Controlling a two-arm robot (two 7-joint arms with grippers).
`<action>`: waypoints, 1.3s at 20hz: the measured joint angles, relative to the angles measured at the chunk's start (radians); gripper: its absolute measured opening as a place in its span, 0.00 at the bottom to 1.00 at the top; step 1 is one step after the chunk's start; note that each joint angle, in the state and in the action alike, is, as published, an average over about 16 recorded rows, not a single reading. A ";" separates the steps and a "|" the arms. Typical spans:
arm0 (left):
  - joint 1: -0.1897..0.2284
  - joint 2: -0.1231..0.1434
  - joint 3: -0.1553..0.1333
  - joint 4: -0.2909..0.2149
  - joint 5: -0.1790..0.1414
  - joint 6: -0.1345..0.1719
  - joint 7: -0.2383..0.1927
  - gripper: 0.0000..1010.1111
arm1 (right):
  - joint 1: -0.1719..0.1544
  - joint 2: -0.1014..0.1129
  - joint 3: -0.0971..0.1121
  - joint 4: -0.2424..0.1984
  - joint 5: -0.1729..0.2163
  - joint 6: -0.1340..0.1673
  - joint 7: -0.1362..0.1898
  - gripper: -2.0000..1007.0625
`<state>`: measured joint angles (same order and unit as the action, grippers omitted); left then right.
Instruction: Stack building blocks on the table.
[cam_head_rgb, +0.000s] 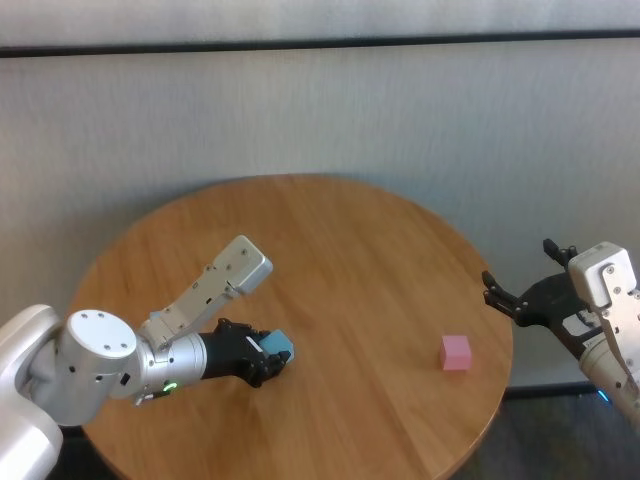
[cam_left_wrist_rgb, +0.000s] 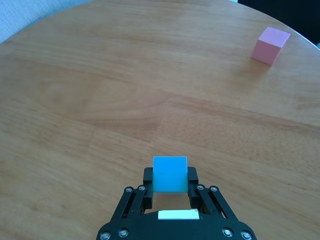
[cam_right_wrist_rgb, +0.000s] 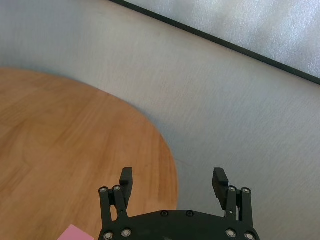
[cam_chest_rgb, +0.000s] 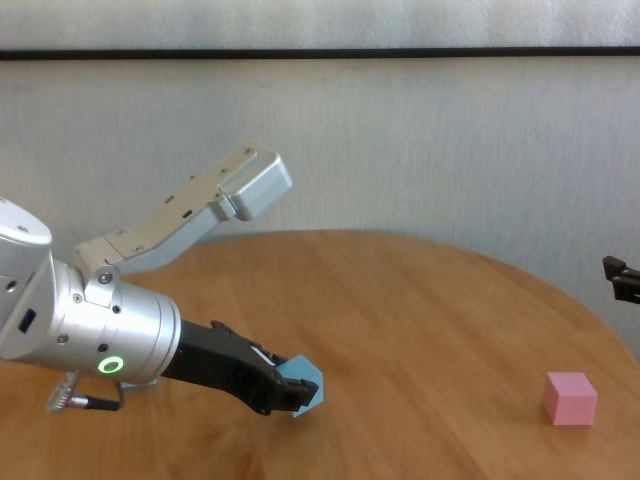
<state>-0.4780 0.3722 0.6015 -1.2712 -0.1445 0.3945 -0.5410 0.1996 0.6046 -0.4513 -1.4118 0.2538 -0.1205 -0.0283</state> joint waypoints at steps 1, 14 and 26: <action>-0.001 0.000 0.001 0.001 0.002 0.001 0.001 0.40 | 0.000 0.000 0.000 0.000 0.000 0.000 0.000 1.00; 0.002 0.001 -0.002 -0.002 0.000 0.003 0.001 0.50 | 0.000 0.000 0.000 0.000 0.000 0.000 0.000 1.00; 0.028 0.003 -0.046 -0.036 -0.017 -0.012 0.048 0.84 | 0.000 0.000 0.000 0.000 0.000 0.000 0.000 1.00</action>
<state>-0.4496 0.3749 0.5553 -1.3074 -0.1618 0.3824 -0.4927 0.1996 0.6046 -0.4513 -1.4119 0.2538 -0.1205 -0.0283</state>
